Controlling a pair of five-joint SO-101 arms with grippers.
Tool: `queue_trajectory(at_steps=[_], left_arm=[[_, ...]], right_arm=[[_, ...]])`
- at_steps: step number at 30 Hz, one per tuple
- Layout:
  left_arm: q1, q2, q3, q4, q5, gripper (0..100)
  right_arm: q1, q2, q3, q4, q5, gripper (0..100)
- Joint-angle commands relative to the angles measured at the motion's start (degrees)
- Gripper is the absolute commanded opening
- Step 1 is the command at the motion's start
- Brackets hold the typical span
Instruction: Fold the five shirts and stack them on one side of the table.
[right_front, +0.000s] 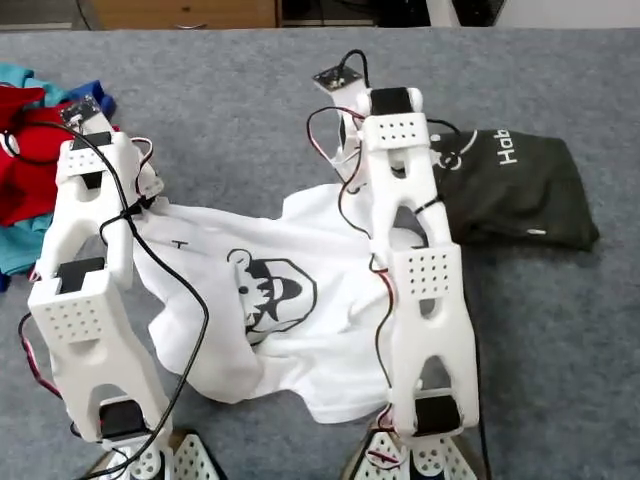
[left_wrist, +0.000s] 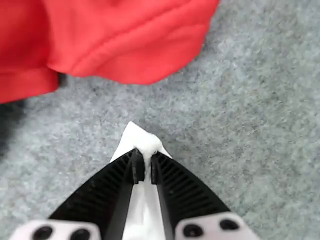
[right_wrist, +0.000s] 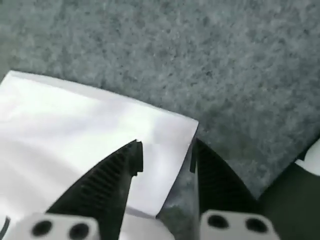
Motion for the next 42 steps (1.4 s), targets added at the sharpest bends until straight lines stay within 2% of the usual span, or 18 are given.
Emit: queue_trajectory(at_steps=[1, 17, 38, 42], left_arm=[[-1.5, 0.0, -1.6, -1.1, -0.3, 2], [-1.5, 0.0, -1.6, -1.0, -0.3, 2], [-1.5, 0.0, -1.6, -0.9, -0.3, 2], [-1.5, 0.0, -1.5, -0.8, -0.3, 2]], right_arm=[[0.9, 0.1, 0.0, -3.2, 0.6, 16.7], [4.3, 2.7, -1.5, -2.9, 0.1, 16.7], [1.0, 3.6, -2.1, -2.9, 4.5, 16.4], [0.9, 3.7, -2.2, -3.2, 4.5, 6.5]])
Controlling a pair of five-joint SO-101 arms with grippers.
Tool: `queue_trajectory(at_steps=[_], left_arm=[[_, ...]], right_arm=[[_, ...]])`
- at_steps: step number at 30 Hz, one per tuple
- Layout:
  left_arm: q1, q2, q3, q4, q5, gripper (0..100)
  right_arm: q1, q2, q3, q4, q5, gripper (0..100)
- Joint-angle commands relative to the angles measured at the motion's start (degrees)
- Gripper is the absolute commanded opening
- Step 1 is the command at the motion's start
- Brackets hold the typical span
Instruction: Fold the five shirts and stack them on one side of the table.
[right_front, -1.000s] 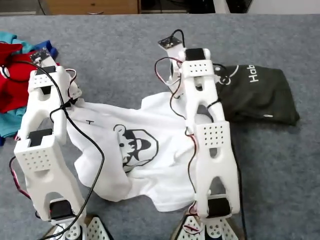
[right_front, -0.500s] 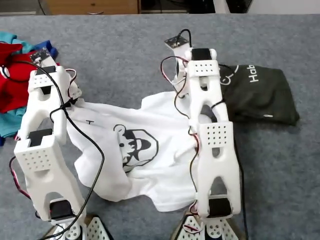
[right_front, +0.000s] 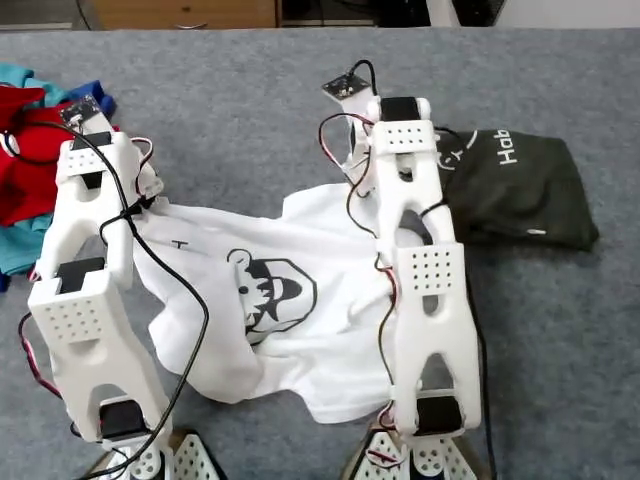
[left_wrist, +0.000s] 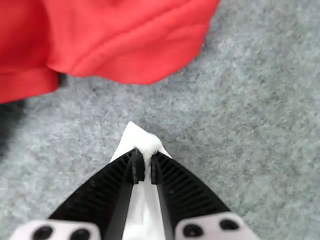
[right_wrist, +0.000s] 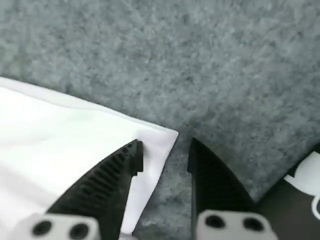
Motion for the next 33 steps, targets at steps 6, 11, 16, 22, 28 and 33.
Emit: queue_trajectory(at_steps=[6, 11, 16, 22, 28, 33], left_arm=[[-1.5, 0.0, -1.5, -0.7, -0.3, 2], [-1.5, 0.0, -1.6, -0.8, -0.3, 2], [-1.5, 0.0, -1.6, -0.7, -0.3, 2], [-1.4, -4.3, -4.3, 1.6, -0.3, 2], [1.4, -15.3, -11.3, 8.8, -4.1, 2], [2.1, -26.1, -19.5, 16.1, -7.6, 2]], right_arm=[[-1.2, -0.1, -1.7, 0.3, 0.5, 0.3], [-1.0, -0.1, -1.7, 0.1, 0.2, 0.2], [-1.0, -0.2, -3.6, 0.2, -2.5, 0.2], [-1.2, -2.2, -21.0, 6.2, -3.9, 0.2], [1.2, -13.6, -30.1, 10.0, -3.9, 0.2], [4.7, -30.3, -30.5, 9.4, -3.9, 0.2]])
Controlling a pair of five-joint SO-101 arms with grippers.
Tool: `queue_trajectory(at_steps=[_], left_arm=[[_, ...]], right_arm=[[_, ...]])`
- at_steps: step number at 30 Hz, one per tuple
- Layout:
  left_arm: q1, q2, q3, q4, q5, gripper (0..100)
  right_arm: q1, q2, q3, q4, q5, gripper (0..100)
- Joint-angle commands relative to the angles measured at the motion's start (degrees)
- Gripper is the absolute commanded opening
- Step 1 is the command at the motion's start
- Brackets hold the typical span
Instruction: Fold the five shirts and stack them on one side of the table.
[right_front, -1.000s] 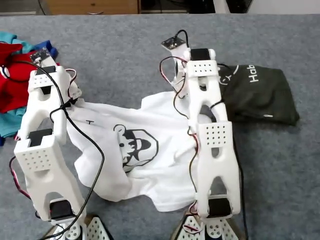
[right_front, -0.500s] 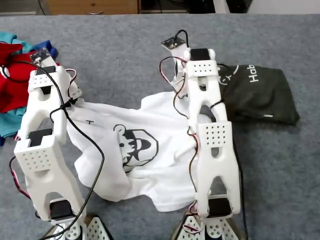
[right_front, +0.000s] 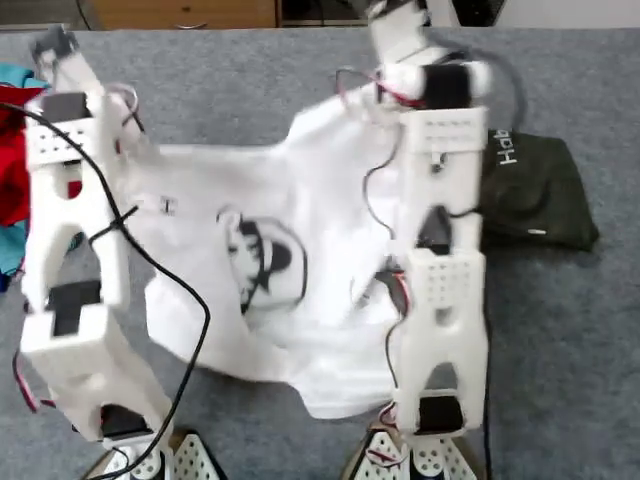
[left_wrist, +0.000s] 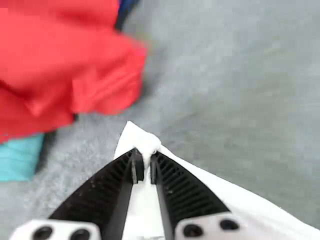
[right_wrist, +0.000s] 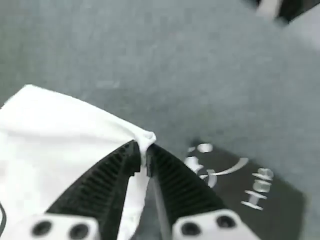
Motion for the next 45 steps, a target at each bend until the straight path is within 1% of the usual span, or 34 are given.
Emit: queue_trajectory(at_steps=[1, 4, 9, 14, 18, 23, 28, 33, 40, 45], left_arm=[[0.6, -10.4, -8.4, 4.7, -2.6, 2], [0.7, -15.8, -12.7, 8.4, -5.3, 2], [0.8, -23.0, -19.4, 12.2, -6.8, 2], [0.9, -29.2, -27.9, 15.4, -9.4, 2], [0.9, -34.6, -34.9, 19.5, -12.4, 2], [2.7, -34.1, -29.6, 20.7, -13.3, 2], [4.9, -37.9, -31.7, 25.2, -13.2, 2], [6.4, -41.6, -29.1, 27.3, -13.1, 2], [6.4, -51.0, -20.8, 27.3, -13.1, 2], [6.4, -60.0, -13.8, 27.3, -13.2, 2]], right_arm=[[2.6, -16.0, -3.6, 0.5, -0.4, 0.2], [2.9, -26.2, -4.4, 0.4, -0.4, 0.2], [2.9, -40.9, -3.8, -1.8, -0.4, 0.2], [3.0, -49.9, -3.7, -6.5, -0.4, 0.2], [5.8, -54.3, -3.6, -9.2, -0.4, 0.2], [8.8, -58.2, 2.7, -11.0, -0.4, 0.2], [11.4, -63.7, 10.6, -15.2, -0.4, 0.2], [11.4, -69.3, 17.2, -20.0, -0.4, 0.2], [11.5, -75.7, 22.2, -25.3, -0.2, 0.2], [11.5, -78.5, 22.0, -26.4, 0.0, 0.2]])
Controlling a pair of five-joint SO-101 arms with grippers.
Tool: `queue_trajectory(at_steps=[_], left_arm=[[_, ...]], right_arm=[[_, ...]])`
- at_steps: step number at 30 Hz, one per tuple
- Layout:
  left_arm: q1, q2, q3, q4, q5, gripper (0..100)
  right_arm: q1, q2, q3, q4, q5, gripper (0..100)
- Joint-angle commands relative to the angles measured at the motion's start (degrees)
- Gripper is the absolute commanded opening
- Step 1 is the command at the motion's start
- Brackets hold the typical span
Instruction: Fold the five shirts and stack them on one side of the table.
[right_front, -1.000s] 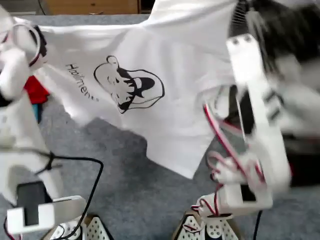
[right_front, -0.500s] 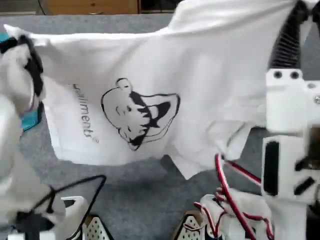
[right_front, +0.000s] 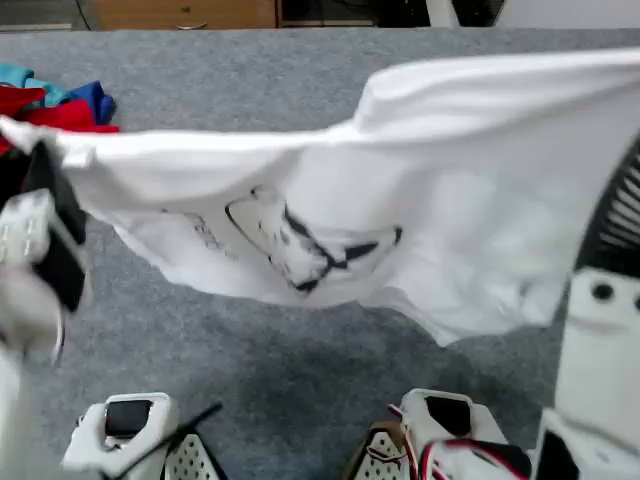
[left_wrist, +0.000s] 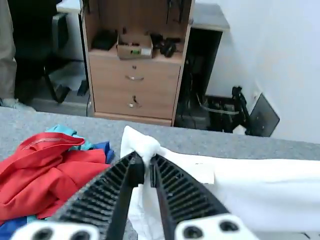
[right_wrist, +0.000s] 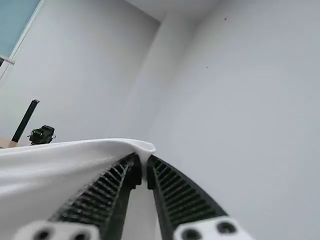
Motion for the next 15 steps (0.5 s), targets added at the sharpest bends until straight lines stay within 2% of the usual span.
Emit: queue_trajectory(at_steps=[1, 8, 15], left_arm=[[0.3, -5.9, 4.2, 0.6, -0.3, 2], [0.3, -18.9, 11.3, 0.6, -0.3, 2], [0.3, -27.6, 25.0, 0.6, -0.3, 2]], right_arm=[[0.8, -1.2, 0.4, -1.7, 0.0, 0.2], [0.8, -4.9, 0.5, -2.6, 0.0, 0.2], [0.5, -3.5, 3.1, -2.5, 0.0, 0.2]])
